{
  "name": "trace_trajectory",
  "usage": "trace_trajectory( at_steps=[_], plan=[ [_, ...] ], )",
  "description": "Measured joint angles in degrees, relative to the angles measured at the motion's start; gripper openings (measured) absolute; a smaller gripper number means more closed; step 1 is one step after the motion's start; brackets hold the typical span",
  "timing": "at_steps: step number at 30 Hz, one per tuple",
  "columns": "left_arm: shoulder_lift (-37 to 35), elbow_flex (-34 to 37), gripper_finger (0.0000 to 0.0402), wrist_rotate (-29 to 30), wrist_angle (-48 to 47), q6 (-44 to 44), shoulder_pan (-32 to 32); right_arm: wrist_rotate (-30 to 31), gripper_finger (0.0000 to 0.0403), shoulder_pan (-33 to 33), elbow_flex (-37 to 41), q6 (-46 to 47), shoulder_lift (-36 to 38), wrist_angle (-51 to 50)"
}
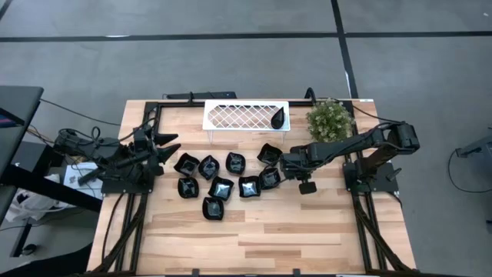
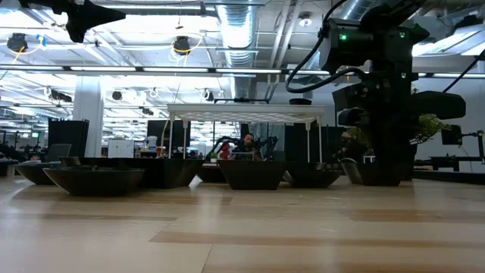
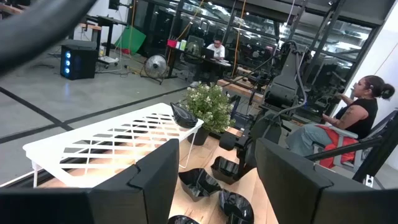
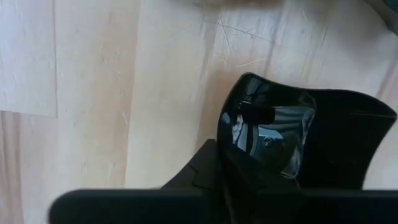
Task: Pick & Place Mini shaped plates
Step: Put the distorted square plate on the shelf
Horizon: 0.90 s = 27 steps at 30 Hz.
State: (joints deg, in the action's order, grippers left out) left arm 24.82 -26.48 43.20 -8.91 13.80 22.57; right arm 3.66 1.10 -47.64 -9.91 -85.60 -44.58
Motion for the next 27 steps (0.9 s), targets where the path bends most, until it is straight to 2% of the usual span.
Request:
trace_trajectory(
  at_steps=[15,27],
  plan=[
    [-0.02,0.02,0.0214,0.00,0.00,0.00,-0.02,1.14,0.0002,0.05,-1.15,5.36,0.00,-4.10],
    [-0.02,0.02,0.0214,0.00,0.00,0.00,-0.02,0.83,0.0001,0.89,-12.47,5.49,0.00,-16.22]
  ],
)
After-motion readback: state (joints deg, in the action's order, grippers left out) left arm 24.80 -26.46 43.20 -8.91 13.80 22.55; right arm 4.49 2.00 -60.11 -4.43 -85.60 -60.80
